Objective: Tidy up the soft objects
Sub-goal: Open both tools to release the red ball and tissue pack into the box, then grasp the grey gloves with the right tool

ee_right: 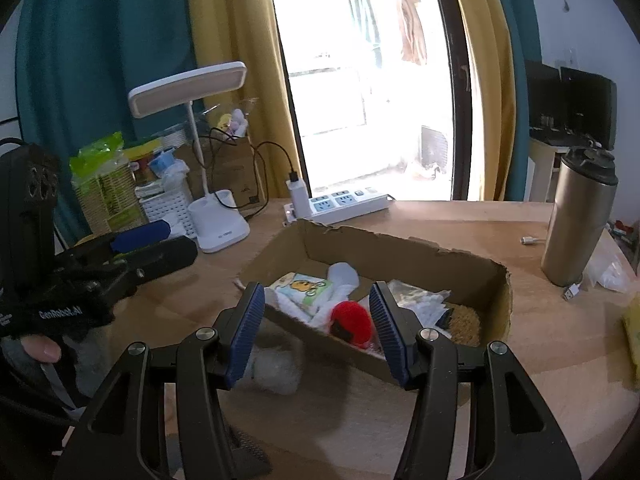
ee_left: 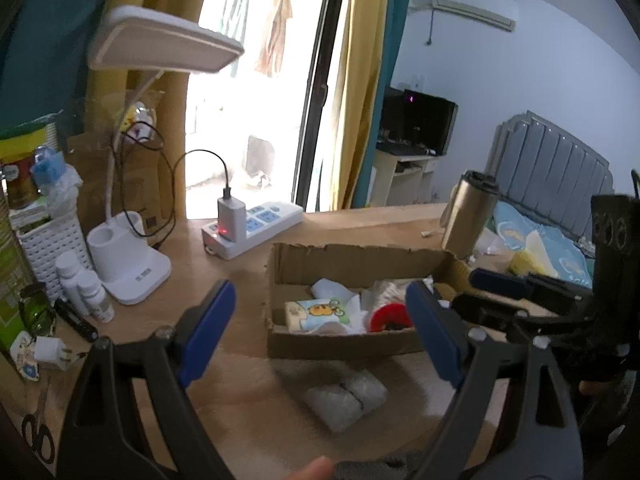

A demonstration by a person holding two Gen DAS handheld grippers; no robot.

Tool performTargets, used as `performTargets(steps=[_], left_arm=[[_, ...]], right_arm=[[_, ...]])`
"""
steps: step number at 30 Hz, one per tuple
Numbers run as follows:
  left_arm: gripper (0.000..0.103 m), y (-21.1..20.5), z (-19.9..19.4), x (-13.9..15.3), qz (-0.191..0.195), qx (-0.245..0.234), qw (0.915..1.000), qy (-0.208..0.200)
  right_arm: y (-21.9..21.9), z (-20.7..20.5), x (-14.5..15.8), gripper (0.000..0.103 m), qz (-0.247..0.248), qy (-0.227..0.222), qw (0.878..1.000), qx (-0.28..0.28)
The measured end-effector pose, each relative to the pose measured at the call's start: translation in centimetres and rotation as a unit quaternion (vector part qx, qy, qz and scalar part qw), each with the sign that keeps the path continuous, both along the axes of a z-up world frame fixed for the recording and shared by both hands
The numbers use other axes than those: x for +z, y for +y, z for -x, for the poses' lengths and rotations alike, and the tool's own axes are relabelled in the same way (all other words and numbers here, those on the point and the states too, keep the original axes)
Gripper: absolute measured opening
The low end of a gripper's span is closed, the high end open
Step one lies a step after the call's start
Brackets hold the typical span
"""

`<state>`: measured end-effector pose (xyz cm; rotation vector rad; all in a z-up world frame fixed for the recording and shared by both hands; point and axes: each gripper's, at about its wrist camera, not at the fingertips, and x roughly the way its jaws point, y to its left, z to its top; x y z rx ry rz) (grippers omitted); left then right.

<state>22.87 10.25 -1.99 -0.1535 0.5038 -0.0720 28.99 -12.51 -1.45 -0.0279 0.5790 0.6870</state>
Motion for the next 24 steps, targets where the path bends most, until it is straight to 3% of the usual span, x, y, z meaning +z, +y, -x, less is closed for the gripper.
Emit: performTargets(steps=[7,24], left_arm=[[0.089,0.8,2.9,0.9,-0.004,0.008,0.9998,-0.015],[0.089,1.0,7.8,-0.1,0.007,0.021,0.9997,-0.014]], right_arm=[[0.8,1.9,0.2,0.058,0.001,-0.006,1.0,0.008],[0.7,6.0,-0.4,0.058,0.008,-0.008,1.0,0.012]])
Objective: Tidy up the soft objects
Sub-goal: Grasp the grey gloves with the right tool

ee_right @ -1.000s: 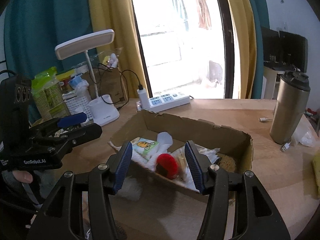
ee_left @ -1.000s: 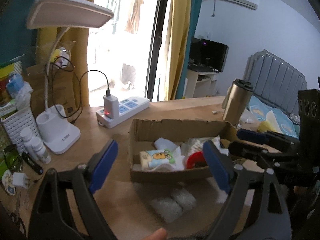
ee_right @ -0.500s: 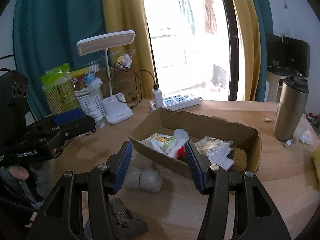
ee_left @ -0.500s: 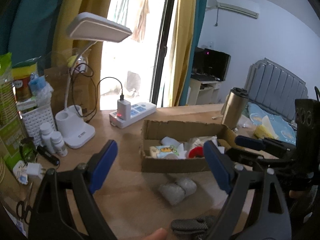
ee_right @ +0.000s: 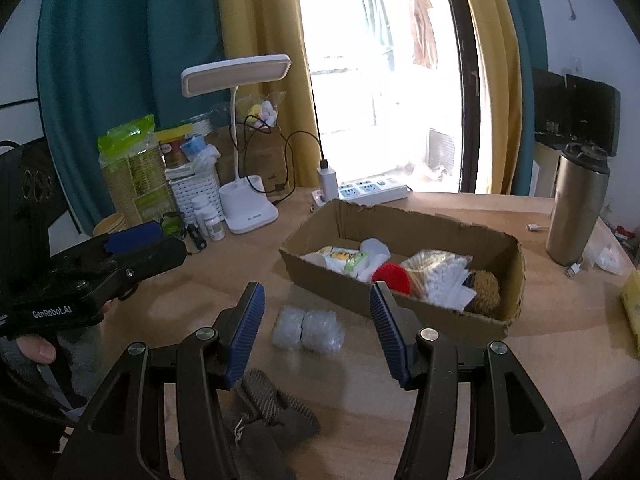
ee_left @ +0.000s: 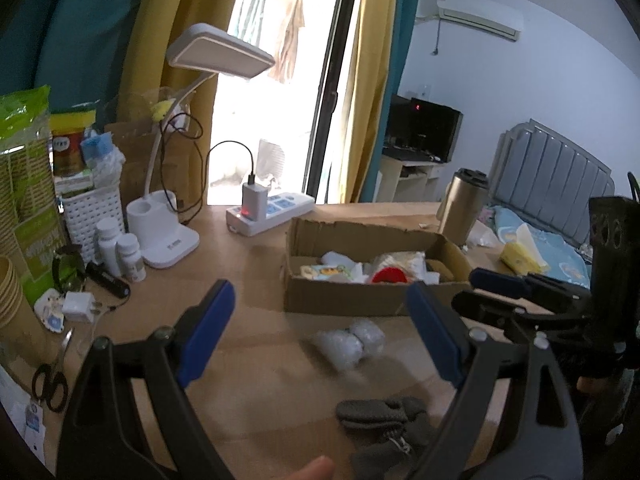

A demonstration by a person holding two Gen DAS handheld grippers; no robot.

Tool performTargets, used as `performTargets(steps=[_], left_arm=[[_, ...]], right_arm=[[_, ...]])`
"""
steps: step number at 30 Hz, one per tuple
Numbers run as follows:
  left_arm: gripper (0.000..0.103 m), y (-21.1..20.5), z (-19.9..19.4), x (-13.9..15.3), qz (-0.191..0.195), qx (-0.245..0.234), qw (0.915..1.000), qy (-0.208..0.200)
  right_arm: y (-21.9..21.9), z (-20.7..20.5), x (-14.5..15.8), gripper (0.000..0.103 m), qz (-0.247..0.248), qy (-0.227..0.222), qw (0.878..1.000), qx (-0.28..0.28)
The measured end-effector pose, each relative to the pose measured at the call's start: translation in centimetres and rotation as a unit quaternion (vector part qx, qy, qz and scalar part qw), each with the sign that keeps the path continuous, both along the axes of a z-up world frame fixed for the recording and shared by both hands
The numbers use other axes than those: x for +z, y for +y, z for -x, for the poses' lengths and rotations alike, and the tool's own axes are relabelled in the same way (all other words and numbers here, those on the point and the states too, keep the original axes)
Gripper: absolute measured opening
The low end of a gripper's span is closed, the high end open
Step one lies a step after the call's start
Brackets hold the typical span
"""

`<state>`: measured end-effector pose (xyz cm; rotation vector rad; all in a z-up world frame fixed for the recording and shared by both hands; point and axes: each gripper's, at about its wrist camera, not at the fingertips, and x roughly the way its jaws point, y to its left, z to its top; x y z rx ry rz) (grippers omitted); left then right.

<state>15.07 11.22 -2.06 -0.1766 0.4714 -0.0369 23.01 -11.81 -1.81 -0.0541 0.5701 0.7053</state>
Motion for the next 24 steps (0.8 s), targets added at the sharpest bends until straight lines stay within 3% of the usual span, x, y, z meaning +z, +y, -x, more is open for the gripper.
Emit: performTargets(steps=[24], left_arm=[[0.089,-1.4,4.3,-4.7,0.015,-0.002,0.9993,0.035]], right_arm=[[-0.1,3.5,-4.8,0.058,0.018,0.045,0.999,0.009]])
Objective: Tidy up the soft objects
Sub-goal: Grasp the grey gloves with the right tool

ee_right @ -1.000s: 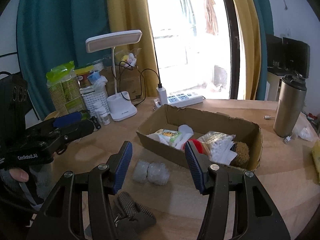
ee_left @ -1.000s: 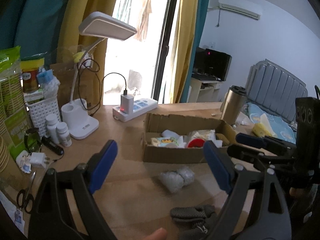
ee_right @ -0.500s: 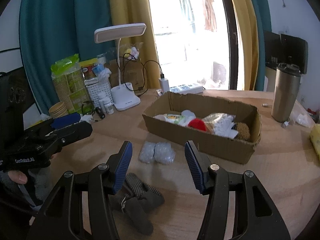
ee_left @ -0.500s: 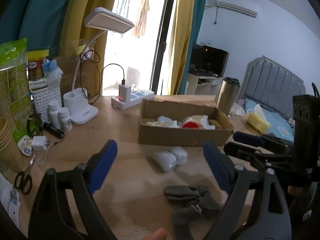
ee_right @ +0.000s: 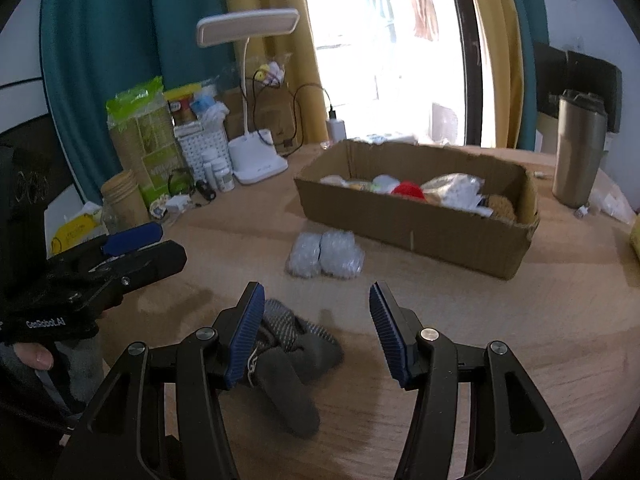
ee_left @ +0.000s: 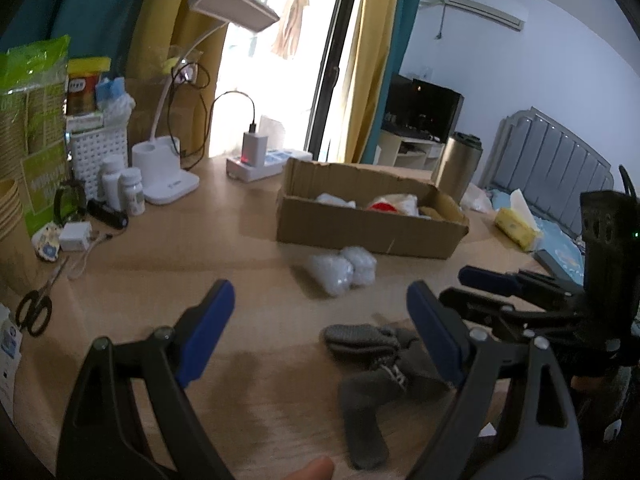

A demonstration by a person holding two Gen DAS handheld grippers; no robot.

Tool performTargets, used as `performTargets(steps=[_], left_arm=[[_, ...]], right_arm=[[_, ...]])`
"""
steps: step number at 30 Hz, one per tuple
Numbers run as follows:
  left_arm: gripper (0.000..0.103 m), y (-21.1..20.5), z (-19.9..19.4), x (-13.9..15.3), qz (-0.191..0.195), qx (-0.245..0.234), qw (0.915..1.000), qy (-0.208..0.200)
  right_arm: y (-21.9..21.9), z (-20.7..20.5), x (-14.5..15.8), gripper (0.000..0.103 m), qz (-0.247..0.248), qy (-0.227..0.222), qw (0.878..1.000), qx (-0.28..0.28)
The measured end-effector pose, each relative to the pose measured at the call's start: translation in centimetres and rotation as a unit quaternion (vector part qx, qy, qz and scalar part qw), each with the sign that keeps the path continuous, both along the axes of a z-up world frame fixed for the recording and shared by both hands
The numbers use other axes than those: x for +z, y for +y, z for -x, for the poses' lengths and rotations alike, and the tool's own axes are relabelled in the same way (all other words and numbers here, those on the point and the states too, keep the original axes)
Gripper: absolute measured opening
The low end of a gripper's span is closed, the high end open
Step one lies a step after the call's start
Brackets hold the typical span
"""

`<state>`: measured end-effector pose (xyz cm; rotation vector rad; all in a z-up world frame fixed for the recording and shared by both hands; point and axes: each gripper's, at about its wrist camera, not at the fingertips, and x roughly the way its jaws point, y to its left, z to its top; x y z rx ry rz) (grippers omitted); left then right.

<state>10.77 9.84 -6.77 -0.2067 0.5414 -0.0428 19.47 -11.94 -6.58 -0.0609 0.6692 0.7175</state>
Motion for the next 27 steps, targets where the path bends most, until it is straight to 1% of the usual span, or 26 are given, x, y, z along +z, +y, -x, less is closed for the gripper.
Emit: performTargets(steps=[3,6,15,20,25,27], left_arm=[[0.089,0.0,0.3,-0.7,0.003,0.001,1.0,0.008],[0.089,0.1,0.5,-1.6,0.006,0.003,0.9999,0.016],[0.089,0.7,1.2,-3.9,0.018,0.011,0.9989,0.041],[0.089,1.2,1.5,-4.5,0.021,0.016,0.9986,0.047],[0.089,1.4,1.5,-4.5,0.023,0.016,0.9984,0.049],[0.089,1.4,1.3,-4.5,0.023,0.015,0.9984,0.049]], right_arm=[[0.7,0.1,-1.1,0.059,0.012,0.015,1.0,0.009],[1.1,0.3,-2.0,0.064,0.022,0.025,0.999,0.015],[2.5,0.7,-4.2,0.065,0.054,0.057,0.996,0.035],[3.6,0.6,-4.7,0.065,0.061,0.062,0.995,0.043],[3.8,0.7,-4.8,0.066,0.064,0.05,0.996,0.048],[3.6,0.7,-4.9,0.065,0.057,0.049,0.996,0.052]])
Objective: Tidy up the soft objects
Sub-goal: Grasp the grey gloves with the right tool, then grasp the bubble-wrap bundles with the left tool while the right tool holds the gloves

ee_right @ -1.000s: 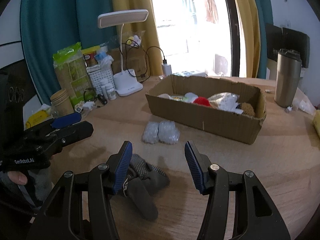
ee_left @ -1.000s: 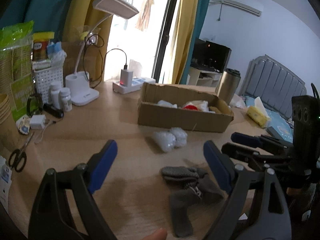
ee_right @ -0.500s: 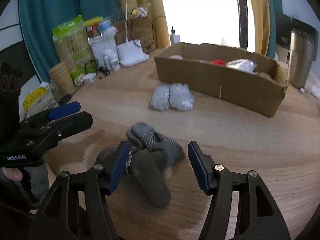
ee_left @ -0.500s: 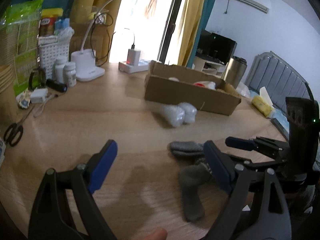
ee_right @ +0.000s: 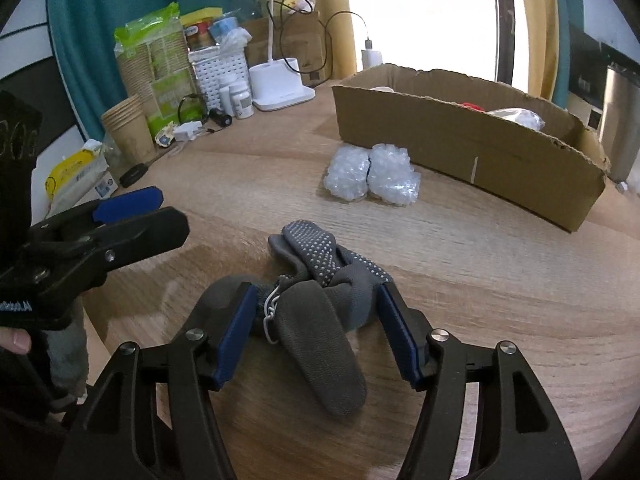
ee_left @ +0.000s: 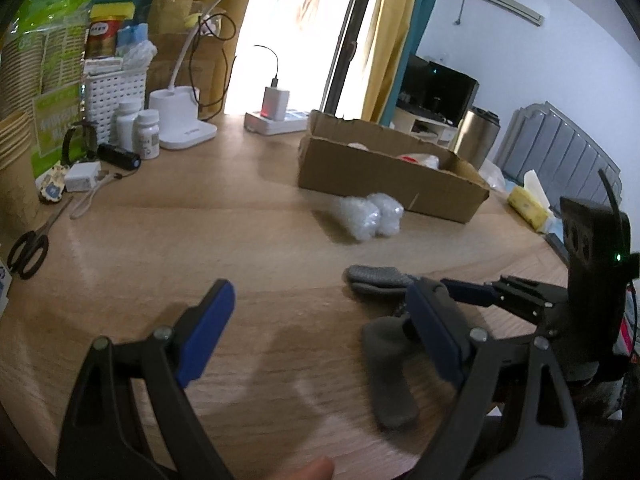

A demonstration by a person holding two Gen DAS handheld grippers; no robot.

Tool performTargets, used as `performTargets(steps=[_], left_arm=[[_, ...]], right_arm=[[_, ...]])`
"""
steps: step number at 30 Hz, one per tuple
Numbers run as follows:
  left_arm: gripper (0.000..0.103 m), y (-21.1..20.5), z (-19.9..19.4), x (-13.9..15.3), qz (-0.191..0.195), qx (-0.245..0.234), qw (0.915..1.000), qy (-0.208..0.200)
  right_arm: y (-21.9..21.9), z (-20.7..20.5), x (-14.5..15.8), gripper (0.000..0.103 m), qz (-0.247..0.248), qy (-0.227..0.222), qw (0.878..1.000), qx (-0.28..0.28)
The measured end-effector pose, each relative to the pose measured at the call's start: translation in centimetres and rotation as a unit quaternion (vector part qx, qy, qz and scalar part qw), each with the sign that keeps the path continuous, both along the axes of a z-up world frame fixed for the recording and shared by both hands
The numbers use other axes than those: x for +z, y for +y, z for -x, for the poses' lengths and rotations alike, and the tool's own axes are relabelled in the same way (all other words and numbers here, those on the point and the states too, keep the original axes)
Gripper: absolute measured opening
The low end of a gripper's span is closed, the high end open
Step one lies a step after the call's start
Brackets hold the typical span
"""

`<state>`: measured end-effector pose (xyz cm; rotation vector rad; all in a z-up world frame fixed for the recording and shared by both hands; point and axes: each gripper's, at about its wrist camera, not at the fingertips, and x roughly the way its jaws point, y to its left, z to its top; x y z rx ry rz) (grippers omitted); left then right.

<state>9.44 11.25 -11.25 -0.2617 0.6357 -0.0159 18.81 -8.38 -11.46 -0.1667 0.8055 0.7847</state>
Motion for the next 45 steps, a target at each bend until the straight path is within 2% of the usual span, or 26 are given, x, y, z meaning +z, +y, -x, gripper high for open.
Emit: performTargets(steps=[2,3,4,10,21,26,36,40,45], left_arm=[[0.089,-0.2,-0.2,0.1,-0.002,-0.002,1.0,0.001],[0.089,-0.2,-0.3,0.1,-0.002,-0.003,1.0,0.001],[0.089,-0.4,-0.4,0.1,-0.003,-0.004,1.0,0.002],[0.089,-1.5,-1.1,0.4,-0.012,-0.015,0.9998,0.005],[0.089,-3.8,-3.5,1.0,-0.023,-0.03,0.9991,0.018],[0.089,-5.0,-5.4,1.5,-0.03,-0.041,0.9985,0.022],[0.089,-6.7,-9.6,1.8,-0.04,-0.054,0.997,0.038],[0.089,-7.0,-11.4,1.4,-0.046,-0.047,0.9962,0.058],[0.089,-6.5,-13.1,0.7,-0.035,-0.032,0.9961,0.074]], right_arm=[[-0.2,-0.1,-0.1,0.061,-0.003,0.0,1.0,0.002],[-0.3,-0.1,0.0,0.054,-0.003,-0.001,1.0,0.001],[-0.5,-0.2,0.0,0.052,-0.005,0.001,1.0,-0.001],[-2.1,-0.9,0.1,0.047,-0.009,0.004,0.999,-0.031],[-7.8,-3.8,1.1,0.045,-0.004,-0.003,0.995,-0.102],[-10.1,-5.1,2.0,0.045,-0.029,-0.011,0.992,-0.119],[-11.8,-7.6,2.5,0.045,-0.047,-0.007,0.991,-0.122],[-12.2,-8.4,2.2,0.045,-0.055,0.004,0.991,-0.119],[-11.6,-8.7,1.8,0.045,-0.052,0.009,0.993,-0.106]])
